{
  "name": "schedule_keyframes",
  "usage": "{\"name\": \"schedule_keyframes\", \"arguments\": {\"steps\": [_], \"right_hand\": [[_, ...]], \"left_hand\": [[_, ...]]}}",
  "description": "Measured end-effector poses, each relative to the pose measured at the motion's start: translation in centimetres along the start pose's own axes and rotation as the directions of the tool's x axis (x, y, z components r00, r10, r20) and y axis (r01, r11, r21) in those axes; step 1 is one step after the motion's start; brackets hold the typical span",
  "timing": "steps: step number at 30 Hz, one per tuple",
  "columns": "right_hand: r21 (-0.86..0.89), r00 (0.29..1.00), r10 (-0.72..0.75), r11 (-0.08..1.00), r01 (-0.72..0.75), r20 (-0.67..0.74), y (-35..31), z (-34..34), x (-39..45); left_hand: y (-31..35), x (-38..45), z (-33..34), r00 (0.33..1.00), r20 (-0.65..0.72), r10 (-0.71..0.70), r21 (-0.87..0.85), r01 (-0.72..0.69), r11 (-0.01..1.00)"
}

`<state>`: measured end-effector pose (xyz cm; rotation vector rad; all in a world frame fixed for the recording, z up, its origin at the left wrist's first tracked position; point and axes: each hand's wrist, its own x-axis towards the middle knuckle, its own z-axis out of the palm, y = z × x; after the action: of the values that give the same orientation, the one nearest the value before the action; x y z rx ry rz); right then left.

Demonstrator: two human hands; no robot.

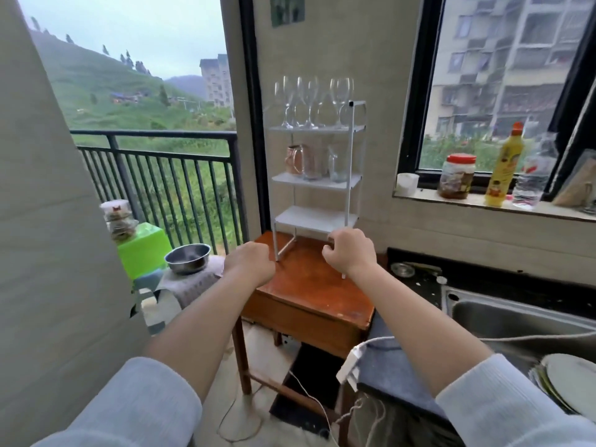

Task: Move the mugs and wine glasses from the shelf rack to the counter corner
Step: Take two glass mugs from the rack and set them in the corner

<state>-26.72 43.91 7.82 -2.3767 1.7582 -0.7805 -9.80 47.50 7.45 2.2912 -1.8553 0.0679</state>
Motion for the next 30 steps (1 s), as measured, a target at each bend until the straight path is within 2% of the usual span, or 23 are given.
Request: {"name": "schedule_keyframes", "arguments": {"steps": [2,7,12,17,21,24,28,30], "right_hand": [[0.019,1.0,0.019,1.0,-0.019,0.008,-0.2,1.5,2.2],[0.125,0.994,0.105,0.986,-0.109,0.038,0.3,4.0,10.3],[0.183,0.993,0.108,0.978,-0.098,-0.042,0.9,4.9,19.6],[0.331,0.978,0.179,0.934,-0.135,-0.106,2.3,5.7,27.5],[0.504,0.943,0.285,0.848,-0.163,-0.175,2.4,7.8,31.6],[0.594,0.901,0.376,0.783,-0.184,-0.217,2.2,9.3,34.1],[0.745,0.813,0.558,0.611,-0.267,-0.166,2.4,9.5,36.8],[0.8,0.765,0.624,0.536,-0.271,-0.159,2.4,9.8,38.3]], "left_hand": [[-0.8,3.0,0.8,1.0,0.027,-0.005,-0.103,0.008,0.995],[-1.4,11.9,2.6,0.999,0.024,0.035,-0.225,-0.028,0.974],[-1.1,21.2,3.4,0.997,-0.051,0.053,-0.327,-0.067,0.942],[-0.2,30.0,3.0,0.998,-0.056,0.027,-0.394,-0.046,0.918],[0.8,35.9,3.4,0.996,-0.075,0.039,-0.507,-0.072,0.859],[1.3,39.6,3.8,0.995,-0.096,0.02,-0.627,-0.076,0.775],[2.6,43.0,3.6,0.98,-0.197,0.027,-0.711,-0.161,0.685],[2.8,44.9,3.7,0.968,-0.227,0.105,-0.773,-0.244,0.586]]}}
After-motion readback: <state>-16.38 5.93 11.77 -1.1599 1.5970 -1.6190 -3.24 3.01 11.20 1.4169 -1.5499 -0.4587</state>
